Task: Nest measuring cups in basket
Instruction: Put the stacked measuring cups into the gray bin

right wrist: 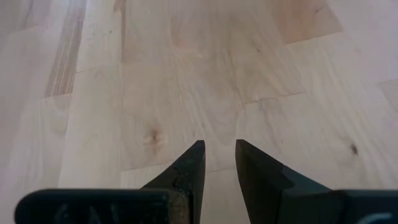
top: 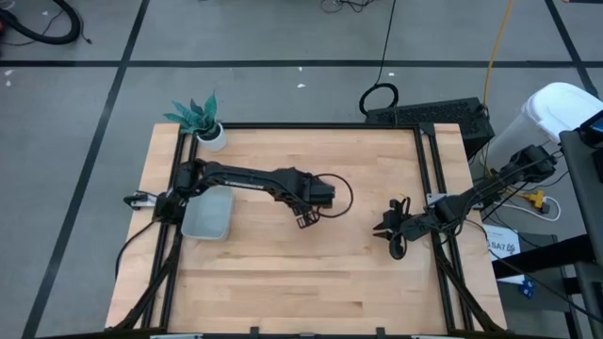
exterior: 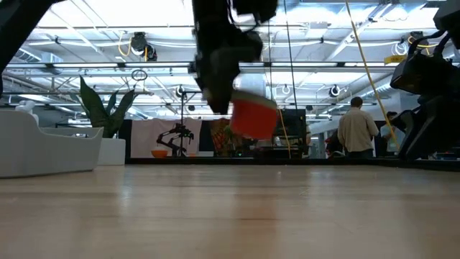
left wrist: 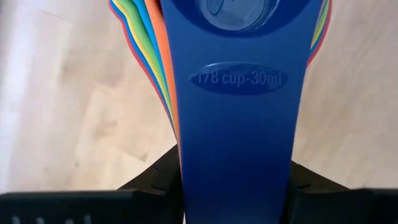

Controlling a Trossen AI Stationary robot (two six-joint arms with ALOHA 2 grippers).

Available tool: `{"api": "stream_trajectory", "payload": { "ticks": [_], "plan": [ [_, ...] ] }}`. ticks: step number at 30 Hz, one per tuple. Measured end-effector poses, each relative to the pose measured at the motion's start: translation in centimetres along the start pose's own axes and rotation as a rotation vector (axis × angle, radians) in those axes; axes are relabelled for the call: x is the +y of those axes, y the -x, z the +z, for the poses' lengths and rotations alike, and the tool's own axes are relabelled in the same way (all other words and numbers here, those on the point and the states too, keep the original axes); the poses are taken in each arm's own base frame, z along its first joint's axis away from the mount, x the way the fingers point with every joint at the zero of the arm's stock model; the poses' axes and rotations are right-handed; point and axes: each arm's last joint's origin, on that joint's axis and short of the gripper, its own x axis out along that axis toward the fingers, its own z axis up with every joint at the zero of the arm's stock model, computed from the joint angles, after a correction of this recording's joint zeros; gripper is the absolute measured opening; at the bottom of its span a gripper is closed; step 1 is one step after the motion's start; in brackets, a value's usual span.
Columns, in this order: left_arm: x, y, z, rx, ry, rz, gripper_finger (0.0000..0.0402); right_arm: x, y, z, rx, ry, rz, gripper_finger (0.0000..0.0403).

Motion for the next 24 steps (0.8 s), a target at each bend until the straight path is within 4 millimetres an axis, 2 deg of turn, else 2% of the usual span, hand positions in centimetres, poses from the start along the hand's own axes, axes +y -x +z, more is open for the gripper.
{"api": "stream_trajectory", "payload": {
  "ticks": [6, 9, 14, 22, 24],
  "plan": [
    [2.0, 4.4, -1.3, -0.087, 0.045, 0.022, 0.0142, 0.0, 0.0, 0.0, 0.002, 0.005, 0.001, 0.0084],
    [2.9, 5.3, -2.9, -0.09, 0.083, 0.037, 0.0142, 0.0, 0.0, 0.0, 0.0, 0.004, 0.001, 0.0084],
    [4.1, 5.5, -7.3, -0.045, 0.186, 0.053, 0.0142, 0.0, 0.0, 0.0, 0.001, 0.004, 0.0, 0.0084],
    [6.6, 8.6, -14.8, -0.133, 0.429, 0.045, 0.0142, 0.0, 0.0, 0.0, 0.0, 0.016, -0.001, 0.0084],
    [6.9, 8.8, -16.3, -0.131, 0.481, 0.054, 0.0142, 0.0, 0.0, 0.0, -0.001, 0.024, -0.001, 0.0084]
  ]
}}
